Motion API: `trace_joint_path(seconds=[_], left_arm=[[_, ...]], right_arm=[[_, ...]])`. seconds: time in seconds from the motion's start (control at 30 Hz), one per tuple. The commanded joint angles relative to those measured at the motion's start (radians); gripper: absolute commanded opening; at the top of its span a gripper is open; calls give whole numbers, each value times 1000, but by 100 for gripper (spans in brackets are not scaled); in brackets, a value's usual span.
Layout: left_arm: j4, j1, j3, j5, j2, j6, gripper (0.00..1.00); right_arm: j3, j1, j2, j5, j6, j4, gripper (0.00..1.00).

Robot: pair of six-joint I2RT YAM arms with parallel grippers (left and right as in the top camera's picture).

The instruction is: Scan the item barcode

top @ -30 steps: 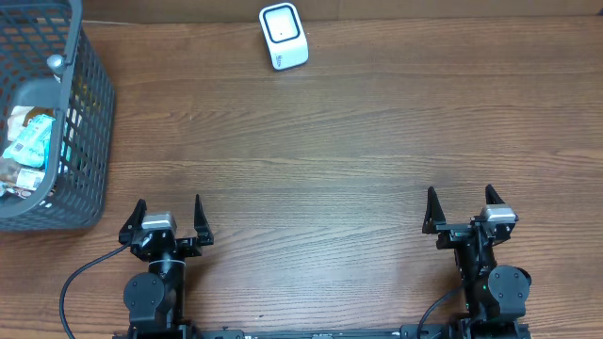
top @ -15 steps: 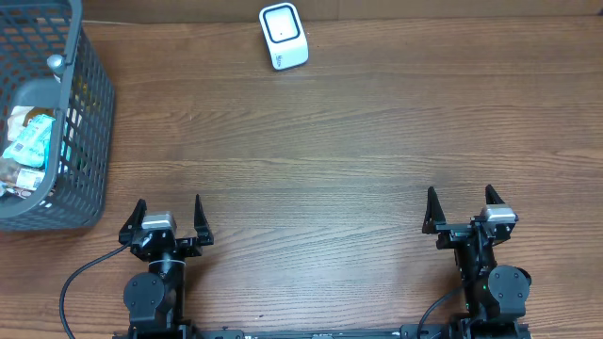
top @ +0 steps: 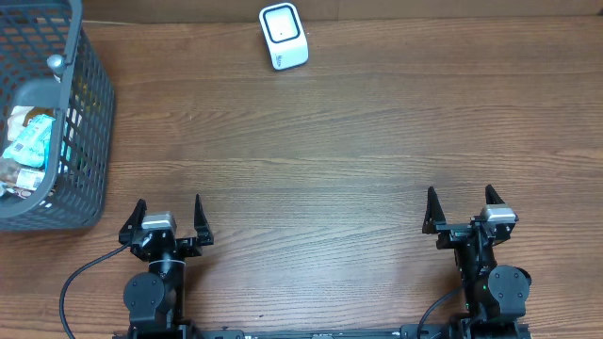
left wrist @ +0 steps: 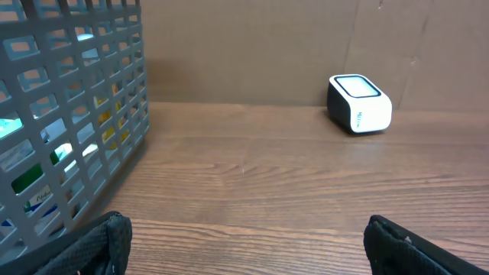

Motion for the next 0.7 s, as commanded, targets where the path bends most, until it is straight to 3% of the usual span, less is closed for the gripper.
trace_joint_path(seconds=[0.0,0.67], left_arm=[[1,0,-3,9,-10,19,99],[1,0,-3,43,-10,18,99]], right_arm=[[-11,-2,-8,-9,-4,5,100],[-11,-2,-8,-9,-4,5,100]])
